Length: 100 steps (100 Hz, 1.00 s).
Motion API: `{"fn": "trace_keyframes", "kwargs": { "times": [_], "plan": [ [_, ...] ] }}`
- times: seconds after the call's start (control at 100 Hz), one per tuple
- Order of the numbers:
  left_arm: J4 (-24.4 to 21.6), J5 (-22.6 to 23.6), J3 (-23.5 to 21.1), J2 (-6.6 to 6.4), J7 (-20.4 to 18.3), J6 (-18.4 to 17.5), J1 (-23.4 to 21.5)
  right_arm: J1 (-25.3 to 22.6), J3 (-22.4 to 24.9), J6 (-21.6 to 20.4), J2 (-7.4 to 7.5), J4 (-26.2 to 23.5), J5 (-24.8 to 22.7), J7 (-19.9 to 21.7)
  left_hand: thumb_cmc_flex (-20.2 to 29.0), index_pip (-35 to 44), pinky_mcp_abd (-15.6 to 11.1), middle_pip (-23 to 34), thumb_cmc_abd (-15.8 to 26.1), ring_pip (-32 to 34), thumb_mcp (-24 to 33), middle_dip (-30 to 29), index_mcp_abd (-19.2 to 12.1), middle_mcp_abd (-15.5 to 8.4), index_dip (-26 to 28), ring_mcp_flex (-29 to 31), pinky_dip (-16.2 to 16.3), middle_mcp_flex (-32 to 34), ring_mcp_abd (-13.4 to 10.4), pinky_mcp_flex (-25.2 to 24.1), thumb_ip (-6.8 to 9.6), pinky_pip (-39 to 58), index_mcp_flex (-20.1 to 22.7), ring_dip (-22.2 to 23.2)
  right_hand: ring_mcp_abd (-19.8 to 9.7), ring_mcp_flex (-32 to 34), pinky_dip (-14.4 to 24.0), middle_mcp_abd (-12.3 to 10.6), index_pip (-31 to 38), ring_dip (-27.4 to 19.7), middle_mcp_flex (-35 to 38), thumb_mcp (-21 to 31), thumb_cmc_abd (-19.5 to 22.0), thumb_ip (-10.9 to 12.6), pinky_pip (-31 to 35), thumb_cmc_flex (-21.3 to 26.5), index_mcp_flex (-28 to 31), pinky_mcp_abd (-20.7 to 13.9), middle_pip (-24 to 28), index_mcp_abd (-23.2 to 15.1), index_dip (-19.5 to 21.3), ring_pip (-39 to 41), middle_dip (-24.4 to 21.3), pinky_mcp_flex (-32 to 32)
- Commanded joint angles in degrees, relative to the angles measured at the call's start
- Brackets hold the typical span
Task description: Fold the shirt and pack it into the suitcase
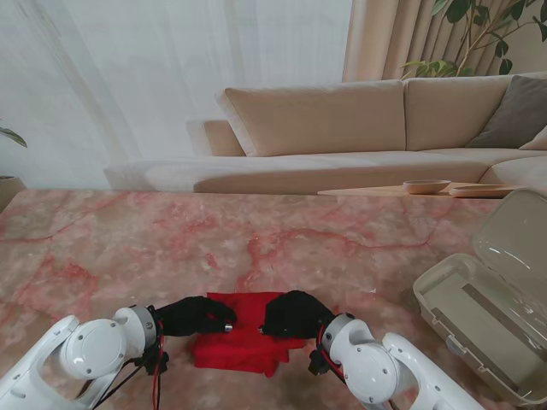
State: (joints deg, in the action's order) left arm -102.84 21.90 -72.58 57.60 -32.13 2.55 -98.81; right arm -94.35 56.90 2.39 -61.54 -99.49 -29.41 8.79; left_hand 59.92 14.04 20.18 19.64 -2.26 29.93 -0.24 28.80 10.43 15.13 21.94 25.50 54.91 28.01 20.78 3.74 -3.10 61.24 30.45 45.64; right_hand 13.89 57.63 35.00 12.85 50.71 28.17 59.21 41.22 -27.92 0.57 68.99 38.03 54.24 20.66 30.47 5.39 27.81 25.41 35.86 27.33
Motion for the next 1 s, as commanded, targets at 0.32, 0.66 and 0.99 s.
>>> {"fn": "trace_keyframes", "kwargs": {
  "times": [0.32,0.66,0.99],
  "plan": [
    [-2.48,0.26,-2.37,-0.79,-1.59,-4.12,-4.84,-7.61,4.15,0.55,0.96,-5.79,-0.64,3.24,-1.02,-0.22,0.48,0.71,2.93,-1.84,-2.14,0.03,0.44,1.37,0.63,-1.24,-1.12,0.13,1.75,-1.04,0.1,0.0,0.79,-0.69,0.43,2.15,1.14,-0.22,0.55,0.09,1.56,-1.63,1.27,-1.89,2.49,0.87,2.2,0.51,0.96,-1.46,0.03,0.91,-0.64,-0.02],
    [-3.12,0.63,-3.85,0.25,3.11,-5.81,-4.66,-11.99,8.3,1.3,-0.27,-9.93,-3.33,-3.03,-1.49,-0.72,0.37,-0.09,2.64,-3.18,-2.25,-0.38,-0.14,1.15,0.46,-2.48,-1.84,-1.21,1.28,-1.72,0.11,-1.3,-0.54,-1.46,1.76,0.92,1.01,1.15,-1.35,0.34,-0.96,-2.24,1.42,-1.63,2.18,-0.21,-0.29,0.86,0.07,-0.05,0.21,1.07,-0.79,-0.96],
    [-5.68,2.74,-6.88,1.29,7.37,-5.4,-3.93,-17.03,16.42,5.21,-1.37,-16.6,-13.3,-9.63,-2.04,-0.93,0.47,-1.03,2.56,-4.59,-2.2,-0.99,-0.62,1.01,0.39,-2.76,-2.34,-1.23,1.12,-2.02,0.08,-2.26,-0.5,-2.45,1.37,-1.62,1.29,1.52,-4.46,1.16,-5.01,0.07,-4.97,-2.43,1.39,-1.39,-4.34,0.47,-1.16,1.14,1.28,1.21,-1.24,-2.09]
  ]
}}
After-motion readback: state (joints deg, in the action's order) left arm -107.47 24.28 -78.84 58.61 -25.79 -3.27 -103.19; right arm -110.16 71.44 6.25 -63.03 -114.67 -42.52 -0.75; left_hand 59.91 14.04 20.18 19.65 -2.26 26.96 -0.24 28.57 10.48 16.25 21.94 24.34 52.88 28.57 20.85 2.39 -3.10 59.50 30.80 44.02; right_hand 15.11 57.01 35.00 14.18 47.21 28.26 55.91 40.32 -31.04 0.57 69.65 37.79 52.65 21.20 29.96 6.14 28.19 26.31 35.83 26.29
